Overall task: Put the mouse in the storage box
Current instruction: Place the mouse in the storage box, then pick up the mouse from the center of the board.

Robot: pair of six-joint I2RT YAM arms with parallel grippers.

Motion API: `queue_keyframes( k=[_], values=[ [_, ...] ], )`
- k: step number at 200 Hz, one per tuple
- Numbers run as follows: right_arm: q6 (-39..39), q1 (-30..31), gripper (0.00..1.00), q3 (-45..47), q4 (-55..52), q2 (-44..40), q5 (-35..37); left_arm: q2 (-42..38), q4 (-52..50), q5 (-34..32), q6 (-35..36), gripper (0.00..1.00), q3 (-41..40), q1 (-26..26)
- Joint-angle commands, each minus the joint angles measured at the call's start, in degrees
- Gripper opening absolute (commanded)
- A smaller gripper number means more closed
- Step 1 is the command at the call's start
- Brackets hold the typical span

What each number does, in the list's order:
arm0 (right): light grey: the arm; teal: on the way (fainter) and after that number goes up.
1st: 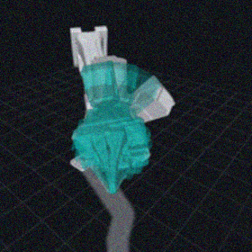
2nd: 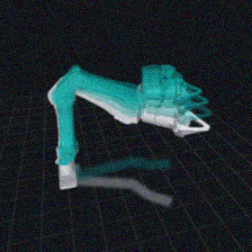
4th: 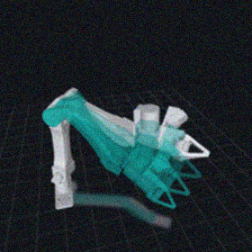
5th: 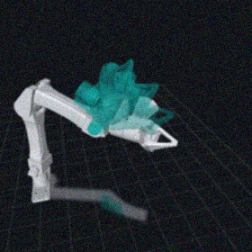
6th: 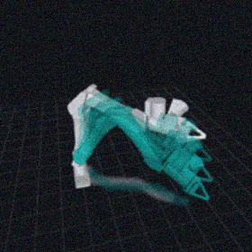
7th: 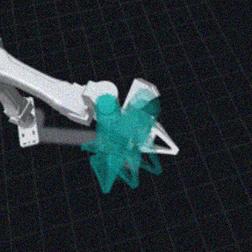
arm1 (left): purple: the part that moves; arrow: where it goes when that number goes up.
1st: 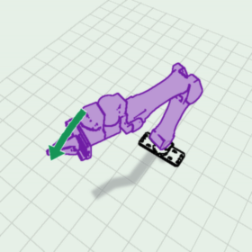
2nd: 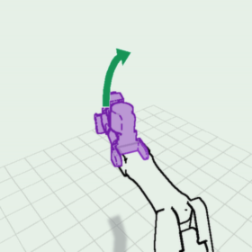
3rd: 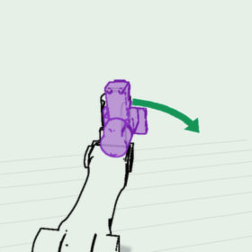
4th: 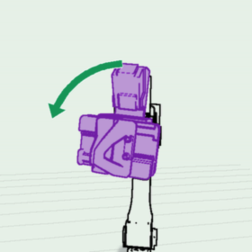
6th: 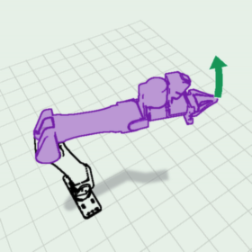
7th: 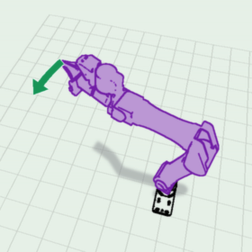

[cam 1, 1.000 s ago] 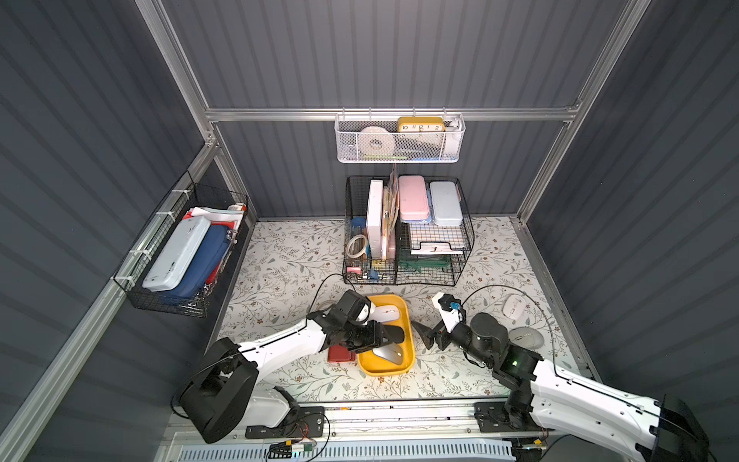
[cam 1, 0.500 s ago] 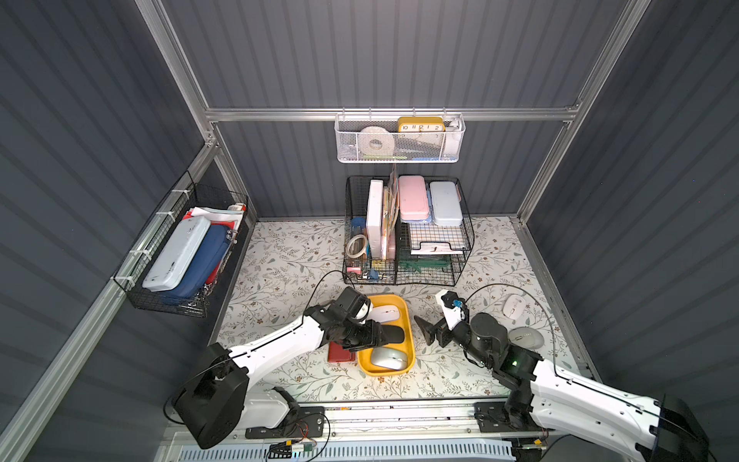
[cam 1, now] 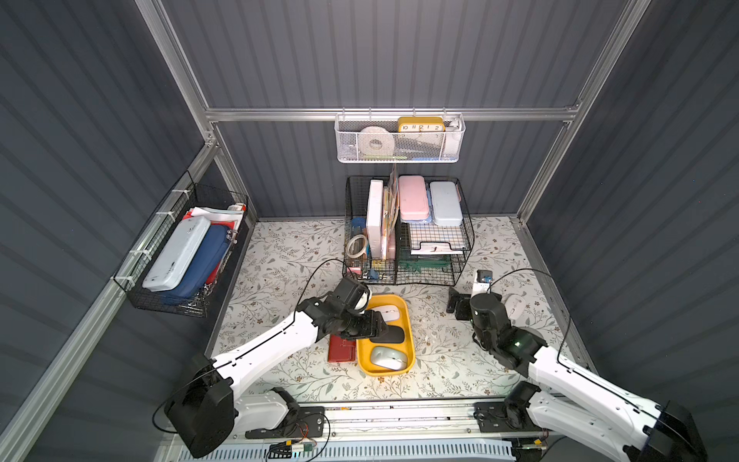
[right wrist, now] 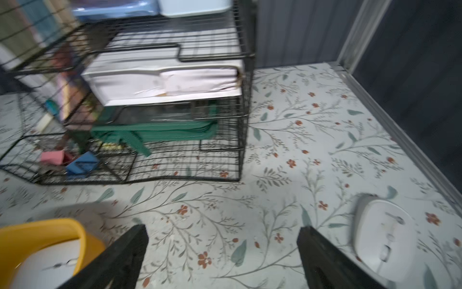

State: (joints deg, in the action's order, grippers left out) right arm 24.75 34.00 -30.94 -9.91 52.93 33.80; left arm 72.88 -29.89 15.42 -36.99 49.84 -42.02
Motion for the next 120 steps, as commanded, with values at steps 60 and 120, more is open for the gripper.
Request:
queue_keyframes(
  k=[60, 120],
  values=[
    [14.9, -20.77, 0.99, -12.93, -26.07, 14.75, -5.55, -2.77, 1.34, 2.22, 1.61, 0.77, -1.41, 0.03],
    [13.69, -35.13, 0.99, -18.09, -25.49, 26.49, -15.54, -4.28, -1.04, 0.09, 2.09, 0.99, -1.68, 0.03]
  ],
)
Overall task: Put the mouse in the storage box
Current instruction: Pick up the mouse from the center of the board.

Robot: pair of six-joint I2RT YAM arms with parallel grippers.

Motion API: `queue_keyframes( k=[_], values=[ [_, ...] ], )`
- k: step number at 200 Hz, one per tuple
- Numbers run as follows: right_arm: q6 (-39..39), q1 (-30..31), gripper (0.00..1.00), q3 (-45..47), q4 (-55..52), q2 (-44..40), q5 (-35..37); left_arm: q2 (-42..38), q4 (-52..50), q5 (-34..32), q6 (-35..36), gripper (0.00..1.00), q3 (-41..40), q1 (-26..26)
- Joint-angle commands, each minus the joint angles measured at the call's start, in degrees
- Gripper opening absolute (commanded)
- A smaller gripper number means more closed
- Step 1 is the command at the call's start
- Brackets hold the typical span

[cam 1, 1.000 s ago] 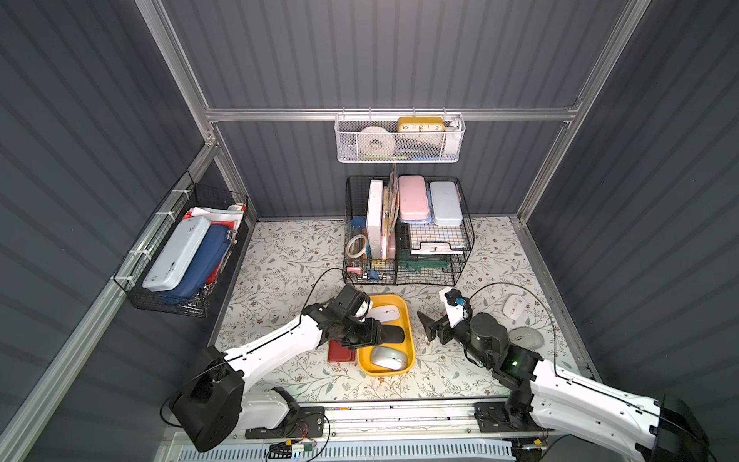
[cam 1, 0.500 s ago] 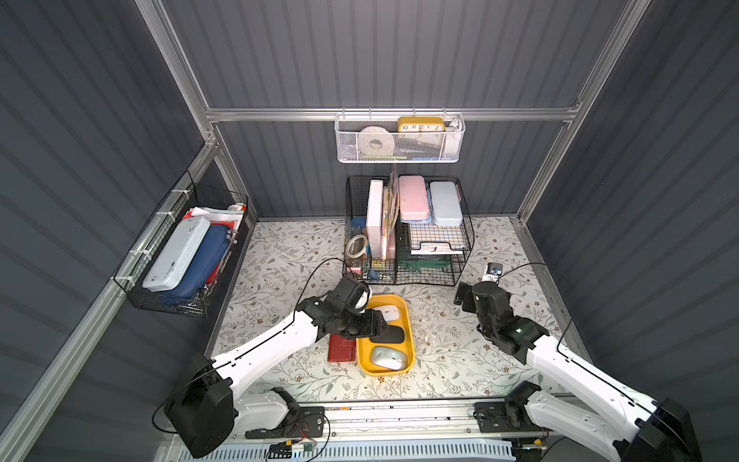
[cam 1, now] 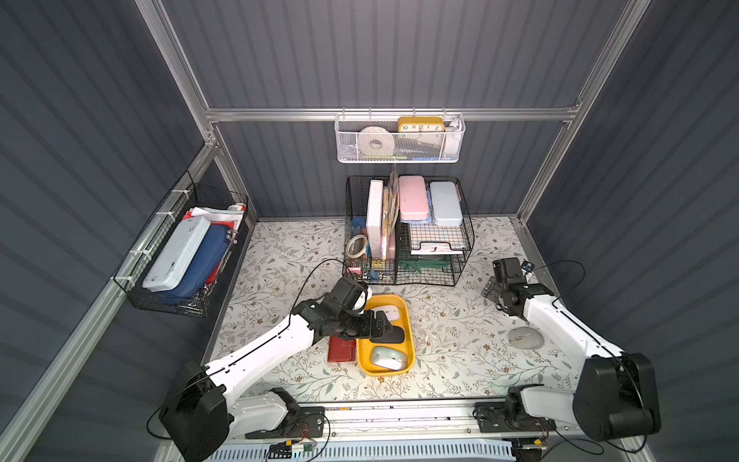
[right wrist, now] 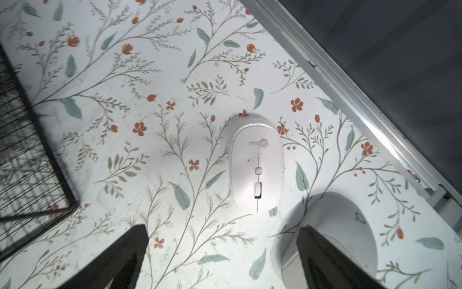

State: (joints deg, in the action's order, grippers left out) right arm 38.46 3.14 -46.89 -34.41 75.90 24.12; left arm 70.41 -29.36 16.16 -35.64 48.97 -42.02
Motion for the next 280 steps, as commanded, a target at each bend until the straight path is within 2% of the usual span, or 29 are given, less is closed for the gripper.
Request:
queue_keyframes(
  k=[1, 33, 55, 90, 120, 153, 220, 280],
  values=[
    [0.01, -4.54, 0.99, -2.23, -1.0, 3.63, -6.2, -1.88, -1.57, -0.67, 0.69, 0.99, -0.81, 0.02],
    [-2.43, -9.84, 0.99, -6.73, -2.68, 10.88, -13.06, -2.94, -1.75, -1.44, 0.91, 0.99, -1.25, 0.01],
    [-5.01, -11.42, 0.99, -9.71, -3.45, 15.52, -13.17, -3.25, -1.66, -1.45, 0.92, 0.99, -1.83, 0.01],
    [-5.48, -15.72, 0.99, -12.06, -3.67, 20.58, -19.07, -4.01, -1.03, -1.31, 0.92, 0.99, -3.55, 0.02],
    [-6.4, -17.31, 0.99, -13.54, -3.25, 23.68, -21.4, -4.45, -1.25, -1.69, 1.26, 1.0, -3.84, 0.1],
    [-7.01, -18.22, 0.99, -14.77, -4.25, 27.13, -20.7, -4.04, -0.96, -1.43, 1.78, 0.99, -3.92, 0.1],
    [-7.73, -18.62, 0.94, -14.15, -3.64, 27.63, -22.1, -3.39, 0.26, -0.98, 2.22, 0.99, -5.0, 0.12],
    [-7.61, -18.58, 0.76, -12.84, -2.91, 27.42, -24.86, -2.9, 0.19, -0.88, 2.49, 0.99, -4.38, 0.1]
  ],
)
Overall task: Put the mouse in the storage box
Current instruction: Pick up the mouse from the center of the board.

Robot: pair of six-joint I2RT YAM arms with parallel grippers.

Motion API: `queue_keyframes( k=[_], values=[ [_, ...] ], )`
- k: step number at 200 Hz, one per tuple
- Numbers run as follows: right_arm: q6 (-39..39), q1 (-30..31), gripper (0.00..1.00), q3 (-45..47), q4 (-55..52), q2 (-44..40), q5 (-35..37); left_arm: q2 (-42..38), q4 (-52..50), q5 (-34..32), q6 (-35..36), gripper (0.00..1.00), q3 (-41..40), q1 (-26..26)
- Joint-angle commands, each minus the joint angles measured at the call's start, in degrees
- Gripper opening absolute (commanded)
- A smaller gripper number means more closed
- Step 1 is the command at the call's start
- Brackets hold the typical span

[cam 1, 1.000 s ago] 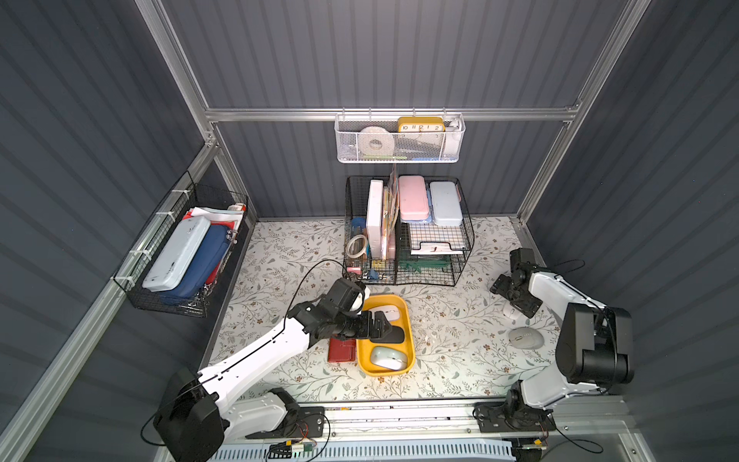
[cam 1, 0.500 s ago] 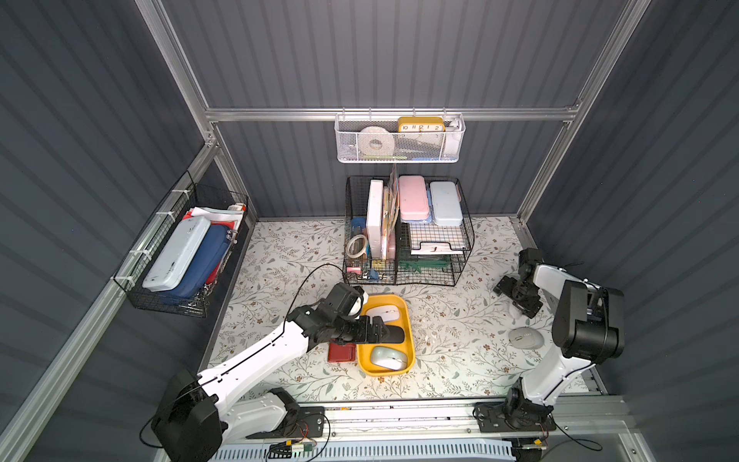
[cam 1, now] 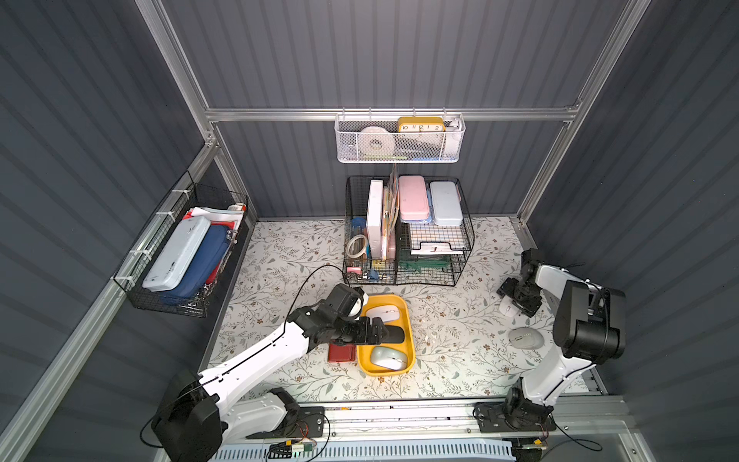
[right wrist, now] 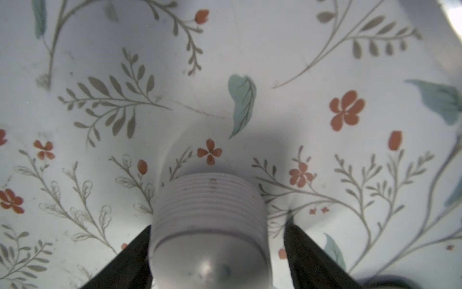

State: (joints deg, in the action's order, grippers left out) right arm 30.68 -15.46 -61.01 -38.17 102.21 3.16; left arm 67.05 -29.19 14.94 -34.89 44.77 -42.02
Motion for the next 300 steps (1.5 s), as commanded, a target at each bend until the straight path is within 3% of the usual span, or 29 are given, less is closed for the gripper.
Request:
queue_keyframes(
  k=[1, 49, 102, 133, 217, 249, 300],
  values=[
    [0.17, 0.05, 0.75, 1.26, 0.84, 1.08, -4.01, 0.5, 0.01, 0.35, 1.71, 0.99, -0.15, 0.1],
    [0.08, 0.49, 0.54, 1.51, 1.44, 0.54, -8.65, 1.07, 0.02, 0.79, 1.75, 0.99, 1.12, 0.12],
    [-0.19, 5.09, 0.5, 1.17, 0.04, -5.82, -7.39, 1.51, -0.34, 0.74, 1.66, 0.99, 3.07, 0.11],
    [-0.48, 8.54, 0.45, 3.73, 2.21, -15.55, -7.5, -0.62, -0.19, -1.73, 0.49, 0.99, 4.52, 0.4],
    [-5.98, 30.68, 0.37, 16.74, 14.32, -46.14, -3.91, -2.71, 2.96, -0.44, -1.05, 0.99, 8.13, 1.5],
    [-9.67, 38.05, 0.34, 21.94, 23.48, -50.99, -8.02, -4.17, 3.07, -0.07, -1.08, 0.99, 9.34, 1.71],
    [-20.9, 51.81, 0.34, 28.84, 37.82, -56.9, -7.02, -8.78, 1.58, -1.22, -0.35, 0.99, 9.39, 1.77]
  ],
)
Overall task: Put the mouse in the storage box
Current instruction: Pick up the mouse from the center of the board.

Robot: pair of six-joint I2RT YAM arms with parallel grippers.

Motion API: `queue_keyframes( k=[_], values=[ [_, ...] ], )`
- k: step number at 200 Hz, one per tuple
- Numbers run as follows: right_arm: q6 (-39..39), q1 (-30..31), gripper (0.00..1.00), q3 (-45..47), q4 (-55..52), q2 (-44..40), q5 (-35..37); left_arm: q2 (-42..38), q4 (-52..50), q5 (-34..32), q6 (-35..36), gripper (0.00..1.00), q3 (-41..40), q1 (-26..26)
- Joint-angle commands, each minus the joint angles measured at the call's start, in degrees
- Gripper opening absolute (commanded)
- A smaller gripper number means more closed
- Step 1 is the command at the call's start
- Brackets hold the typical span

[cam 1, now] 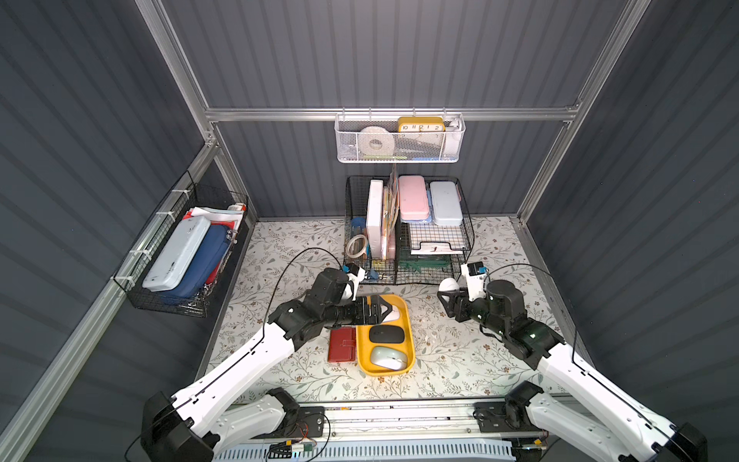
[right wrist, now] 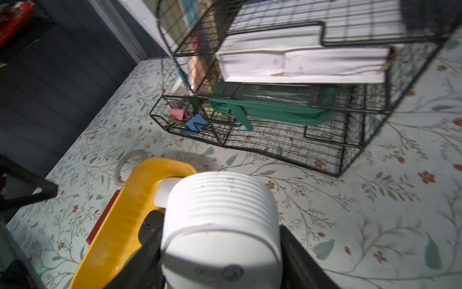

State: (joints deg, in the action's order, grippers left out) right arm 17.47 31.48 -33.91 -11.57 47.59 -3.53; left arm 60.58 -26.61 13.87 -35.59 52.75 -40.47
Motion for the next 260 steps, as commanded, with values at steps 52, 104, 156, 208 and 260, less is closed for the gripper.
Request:
queue_keyframes(
  k=[52, 104, 156, 208, 260],
  values=[
    [-25.06, 18.85, 0.38, 4.41, 16.02, -3.04, 0.28, -5.14, -1.78, 2.77, 1.23, 0.99, 1.32, 0.3],
    [-33.57, 24.18, 0.38, 4.92, 15.18, -2.79, 1.5, -9.44, 1.63, 11.59, 1.73, 0.99, -1.69, 0.3],
    [-38.21, 25.64, 0.38, 3.61, 12.8, -2.94, 1.63, -8.86, 0.94, 17.25, 4.64, 0.99, 0.05, 0.3],
    [-41.46, 25.76, 0.37, 3.42, 12.41, -3.32, 0.38, -6.14, 2.33, 23.61, 5.8, 0.99, 0.25, 0.3],
    [-41.17, 25.86, 0.37, 2.44, 12.85, -0.88, -0.37, -2.0, 7.22, 27.0, 4.05, 0.96, -0.01, 0.25]
  ],
)
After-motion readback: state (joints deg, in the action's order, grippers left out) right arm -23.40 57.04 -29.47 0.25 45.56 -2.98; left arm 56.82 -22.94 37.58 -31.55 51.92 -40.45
